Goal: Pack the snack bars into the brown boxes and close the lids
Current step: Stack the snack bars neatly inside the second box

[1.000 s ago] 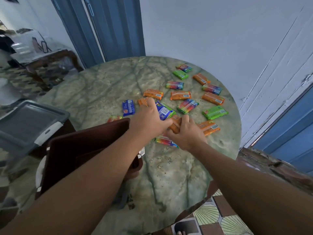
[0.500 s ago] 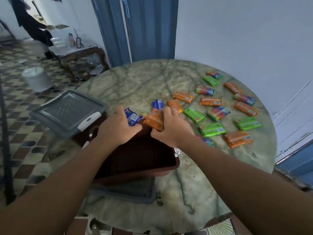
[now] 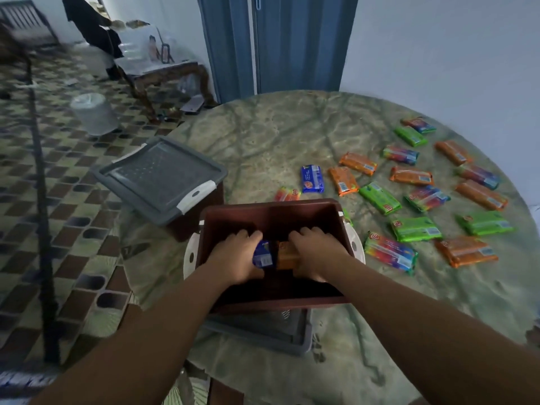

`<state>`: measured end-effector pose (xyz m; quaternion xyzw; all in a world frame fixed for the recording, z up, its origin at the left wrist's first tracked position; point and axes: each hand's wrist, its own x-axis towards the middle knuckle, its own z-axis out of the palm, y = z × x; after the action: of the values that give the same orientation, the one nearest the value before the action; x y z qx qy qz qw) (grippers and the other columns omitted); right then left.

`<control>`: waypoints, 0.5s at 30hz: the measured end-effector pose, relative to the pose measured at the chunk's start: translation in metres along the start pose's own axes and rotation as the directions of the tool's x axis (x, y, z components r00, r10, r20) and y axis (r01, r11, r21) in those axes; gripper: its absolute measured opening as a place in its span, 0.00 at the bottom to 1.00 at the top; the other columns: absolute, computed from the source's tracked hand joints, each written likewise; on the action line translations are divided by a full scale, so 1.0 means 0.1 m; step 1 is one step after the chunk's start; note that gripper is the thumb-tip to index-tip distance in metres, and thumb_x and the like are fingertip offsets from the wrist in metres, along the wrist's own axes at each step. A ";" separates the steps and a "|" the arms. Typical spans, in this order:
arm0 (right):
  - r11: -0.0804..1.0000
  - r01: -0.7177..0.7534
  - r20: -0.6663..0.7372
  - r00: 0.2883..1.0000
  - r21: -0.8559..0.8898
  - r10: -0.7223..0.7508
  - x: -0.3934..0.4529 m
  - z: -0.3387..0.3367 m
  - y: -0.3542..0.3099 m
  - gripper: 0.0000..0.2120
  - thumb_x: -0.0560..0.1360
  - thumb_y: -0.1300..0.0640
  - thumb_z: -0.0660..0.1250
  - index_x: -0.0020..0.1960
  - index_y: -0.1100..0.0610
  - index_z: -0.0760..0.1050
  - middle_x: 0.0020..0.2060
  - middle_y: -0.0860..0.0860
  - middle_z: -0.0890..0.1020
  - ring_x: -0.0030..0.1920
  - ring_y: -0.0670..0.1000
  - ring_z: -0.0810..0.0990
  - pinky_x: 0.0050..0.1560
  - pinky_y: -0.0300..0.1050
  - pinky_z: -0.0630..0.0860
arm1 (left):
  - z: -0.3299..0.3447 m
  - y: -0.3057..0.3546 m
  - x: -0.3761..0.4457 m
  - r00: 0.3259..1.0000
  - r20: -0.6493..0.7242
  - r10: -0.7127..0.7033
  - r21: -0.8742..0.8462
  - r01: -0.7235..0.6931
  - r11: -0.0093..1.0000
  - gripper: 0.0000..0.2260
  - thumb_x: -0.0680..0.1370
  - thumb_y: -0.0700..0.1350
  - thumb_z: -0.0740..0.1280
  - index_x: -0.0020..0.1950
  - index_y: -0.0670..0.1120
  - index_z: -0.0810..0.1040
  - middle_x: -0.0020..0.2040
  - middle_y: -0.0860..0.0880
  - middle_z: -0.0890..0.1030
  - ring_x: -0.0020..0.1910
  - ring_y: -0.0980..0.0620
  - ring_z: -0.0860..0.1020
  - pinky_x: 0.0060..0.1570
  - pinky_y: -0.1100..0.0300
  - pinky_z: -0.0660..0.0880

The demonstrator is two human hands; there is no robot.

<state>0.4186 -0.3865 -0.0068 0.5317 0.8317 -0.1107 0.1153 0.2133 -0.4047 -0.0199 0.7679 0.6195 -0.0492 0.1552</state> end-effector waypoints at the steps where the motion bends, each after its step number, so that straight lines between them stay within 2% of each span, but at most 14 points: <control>1: 1.000 0.009 0.010 1.000 -0.012 -0.009 0.03 0.02 0.01 0.35 0.72 0.46 0.75 0.73 0.52 0.67 0.67 0.55 0.72 0.67 0.60 0.71 0.65 0.58 0.72 | 0.04 0.00 0.04 1.000 0.011 0.006 0.024 -0.006 1.000 0.34 0.70 0.58 0.75 0.73 0.51 0.66 0.63 0.46 0.72 0.62 0.43 0.72 0.59 0.47 0.73; 3: 0.999 0.036 0.015 0.999 -0.030 -0.036 0.10 0.07 0.03 0.32 0.73 0.48 0.74 0.73 0.52 0.68 0.68 0.55 0.71 0.68 0.60 0.70 0.67 0.58 0.71 | 0.11 -0.02 0.08 1.000 0.010 0.017 0.054 -0.017 0.998 0.33 0.71 0.59 0.73 0.73 0.52 0.68 0.63 0.46 0.70 0.63 0.44 0.70 0.61 0.48 0.71; 7: 0.997 0.074 -0.008 0.997 -0.026 -0.075 0.19 0.18 0.02 0.29 0.76 0.49 0.71 0.74 0.53 0.68 0.69 0.56 0.69 0.68 0.60 0.68 0.68 0.59 0.69 | 0.18 -0.02 0.09 1.000 -0.026 0.002 0.001 -0.002 1.000 0.33 0.70 0.58 0.73 0.73 0.53 0.68 0.62 0.47 0.72 0.60 0.45 0.71 0.61 0.48 0.71; 11: 0.997 0.082 -0.021 0.996 0.000 -0.082 0.25 0.22 0.02 0.34 0.73 0.46 0.74 0.74 0.53 0.66 0.69 0.55 0.68 0.68 0.60 0.68 0.67 0.58 0.69 | 0.17 0.00 0.09 0.997 -0.063 -0.037 -0.037 0.034 0.999 0.25 0.69 0.56 0.75 0.61 0.51 0.70 0.57 0.48 0.73 0.56 0.45 0.73 0.55 0.50 0.71; 15: 0.995 0.096 -0.035 0.995 0.030 -0.095 0.26 0.23 0.03 0.37 0.71 0.48 0.76 0.74 0.52 0.63 0.70 0.55 0.70 0.69 0.59 0.69 0.66 0.57 0.70 | 0.22 -0.01 0.08 0.995 -0.083 -0.052 -0.033 0.049 0.998 0.27 0.68 0.57 0.74 0.64 0.50 0.72 0.58 0.48 0.75 0.57 0.46 0.71 0.57 0.52 0.70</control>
<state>0.4130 -0.3699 -0.0367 0.4950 0.8561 -0.1202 0.0873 0.2170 -0.4035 -0.0433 0.7509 0.6454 -0.0114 0.1397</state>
